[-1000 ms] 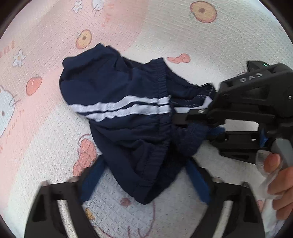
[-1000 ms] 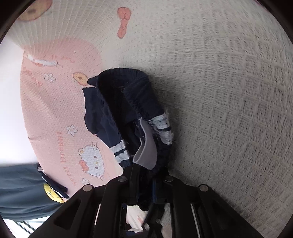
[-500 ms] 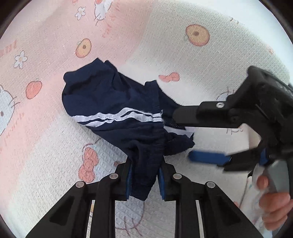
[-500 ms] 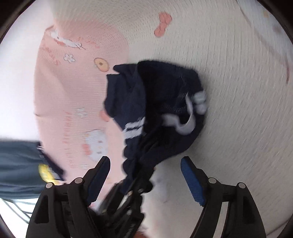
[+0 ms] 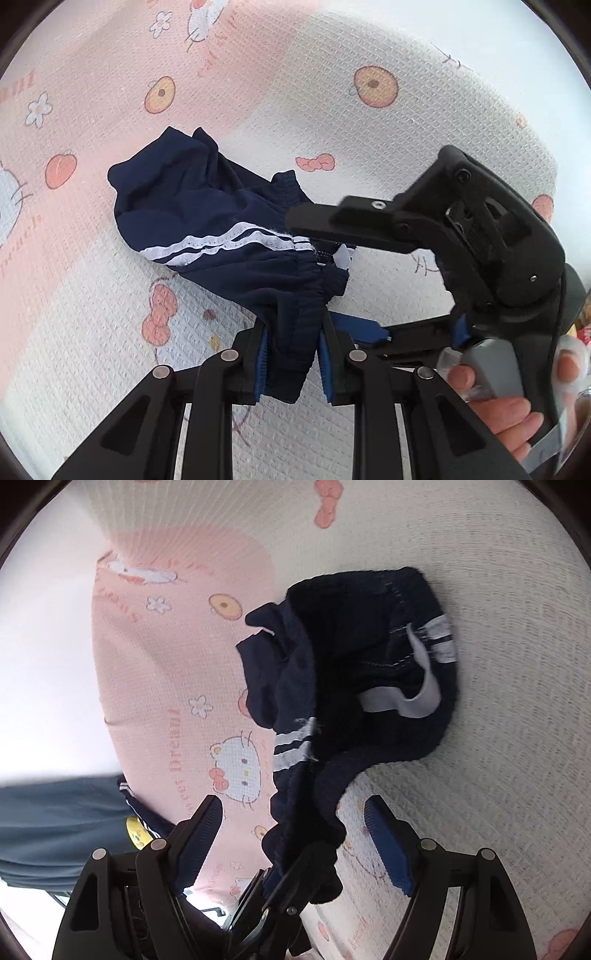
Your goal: Fold clothes
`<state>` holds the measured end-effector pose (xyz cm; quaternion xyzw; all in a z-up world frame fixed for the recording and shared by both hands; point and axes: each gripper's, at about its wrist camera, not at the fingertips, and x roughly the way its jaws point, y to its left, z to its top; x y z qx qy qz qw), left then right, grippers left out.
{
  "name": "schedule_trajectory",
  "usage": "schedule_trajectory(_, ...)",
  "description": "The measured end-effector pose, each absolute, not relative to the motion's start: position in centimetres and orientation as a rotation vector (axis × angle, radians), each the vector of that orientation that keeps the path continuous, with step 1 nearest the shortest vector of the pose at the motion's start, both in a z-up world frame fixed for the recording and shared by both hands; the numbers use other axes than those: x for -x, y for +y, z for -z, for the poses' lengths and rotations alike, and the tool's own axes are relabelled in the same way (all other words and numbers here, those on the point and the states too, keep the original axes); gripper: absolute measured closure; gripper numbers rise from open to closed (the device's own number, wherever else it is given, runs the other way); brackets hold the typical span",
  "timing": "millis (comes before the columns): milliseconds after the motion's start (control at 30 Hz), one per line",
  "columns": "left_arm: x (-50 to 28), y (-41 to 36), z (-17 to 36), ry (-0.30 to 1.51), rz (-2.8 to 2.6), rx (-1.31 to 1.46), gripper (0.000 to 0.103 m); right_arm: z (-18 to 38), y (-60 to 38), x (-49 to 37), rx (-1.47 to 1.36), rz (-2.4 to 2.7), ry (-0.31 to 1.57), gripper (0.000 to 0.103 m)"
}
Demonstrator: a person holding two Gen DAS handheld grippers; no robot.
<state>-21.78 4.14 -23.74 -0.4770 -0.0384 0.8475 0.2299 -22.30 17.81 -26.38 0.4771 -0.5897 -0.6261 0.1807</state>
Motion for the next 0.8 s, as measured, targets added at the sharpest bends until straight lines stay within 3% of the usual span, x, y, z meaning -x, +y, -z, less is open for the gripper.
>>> schedule_trajectory(67, 21.7, 4.1, 23.8, -0.136, -2.32, 1.314, 0.083, 26.2, 17.4, 21.8, -1.356, 1.783, -1.644, 0.024)
schedule_trajectory(133, 21.6, 4.0, 23.8, -0.15, -2.315, 1.321, 0.083, 26.2, 17.1, 21.5, -1.379, 1.795, -1.626, 0.032)
schedule_trajectory(200, 21.4, 4.0, 23.6, -0.14, -2.319, 1.335, 0.083, 26.4, 17.0, 21.2, -1.427, 1.82, -1.615, 0.071)
schedule_trajectory(300, 21.0, 3.9, 23.4, -0.125, -2.325, 1.357, 0.083, 26.4, 17.0, 20.6, -1.473, 1.828, -1.593, 0.084)
schedule_trajectory(400, 21.0, 3.6, 23.3, -0.15, -2.339, 1.377, 0.082, 25.1, 16.9, 20.5, -1.46, 1.9, -1.539, 0.09)
schedule_trajectory(433, 21.0, 3.4, 23.4, -0.167, -2.345, 1.382, 0.075, 24.7, 16.9, 20.5, -1.454, 1.926, -1.518, 0.091)
schedule_trajectory(533, 21.4, 2.4, 23.4, -0.255, -2.364, 1.424, 0.043, 23.2, 16.3, 21.8, -1.447, 2.024, -1.436, 0.092)
schedule_trajectory(667, 21.7, 1.1, 23.0, -0.367, -2.383, 1.453, 0.041, 23.1, 17.1, 22.1, -1.475, 2.101, -1.4, 0.092)
schedule_trajectory(800, 22.3, 0.5, 23.2, -0.339, -2.411, 1.492, 0.041, 23.5, 18.9, 21.2, -1.545, 2.172, -1.361, 0.092)
